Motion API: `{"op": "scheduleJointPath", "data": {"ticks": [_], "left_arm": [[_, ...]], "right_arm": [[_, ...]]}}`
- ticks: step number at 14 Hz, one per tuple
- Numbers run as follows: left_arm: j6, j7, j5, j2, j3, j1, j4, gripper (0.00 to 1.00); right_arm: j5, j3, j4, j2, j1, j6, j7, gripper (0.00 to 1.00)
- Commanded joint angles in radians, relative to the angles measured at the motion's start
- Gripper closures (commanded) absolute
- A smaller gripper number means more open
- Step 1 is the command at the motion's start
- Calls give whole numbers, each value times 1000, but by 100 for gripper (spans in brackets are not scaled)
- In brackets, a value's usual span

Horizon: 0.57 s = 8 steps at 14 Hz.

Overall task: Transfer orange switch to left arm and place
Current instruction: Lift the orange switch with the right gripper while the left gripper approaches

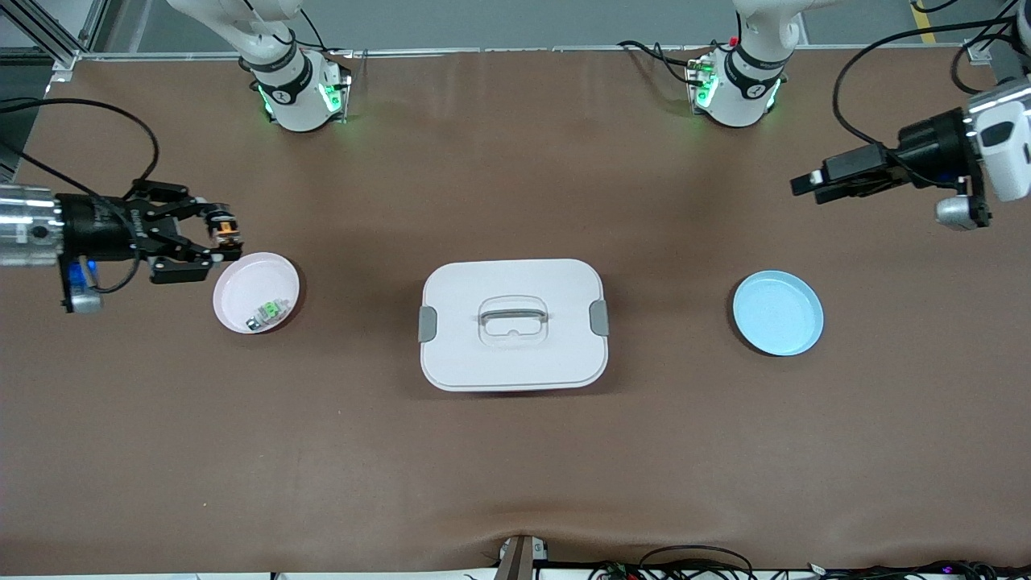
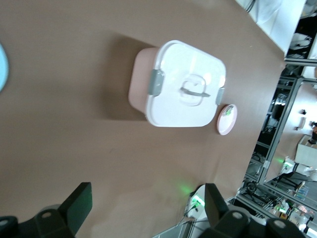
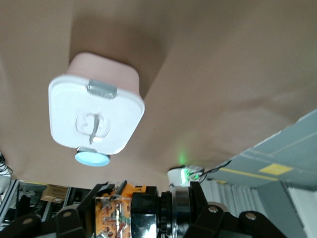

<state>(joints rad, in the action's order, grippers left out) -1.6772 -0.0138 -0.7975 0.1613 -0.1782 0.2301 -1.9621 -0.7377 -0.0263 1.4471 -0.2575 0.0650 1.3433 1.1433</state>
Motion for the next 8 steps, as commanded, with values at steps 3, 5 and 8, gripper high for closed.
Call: {"op": "scheduleJointPath", "data": {"ticks": [3,5,8], "left_arm": [[-160,-18,-127,92,-139,9,-86,0],[-211,-75,-157,102,-208,9,-86,0],[-240,-118,-161,110,-288,8,-74,0]], "right_arm": [[-31,6,-39,-17,-120,82,194,100],[-25,6,-45,-19,-200,146,294,100],[-25,6,-56,-17,-309,255,438,100]]}}
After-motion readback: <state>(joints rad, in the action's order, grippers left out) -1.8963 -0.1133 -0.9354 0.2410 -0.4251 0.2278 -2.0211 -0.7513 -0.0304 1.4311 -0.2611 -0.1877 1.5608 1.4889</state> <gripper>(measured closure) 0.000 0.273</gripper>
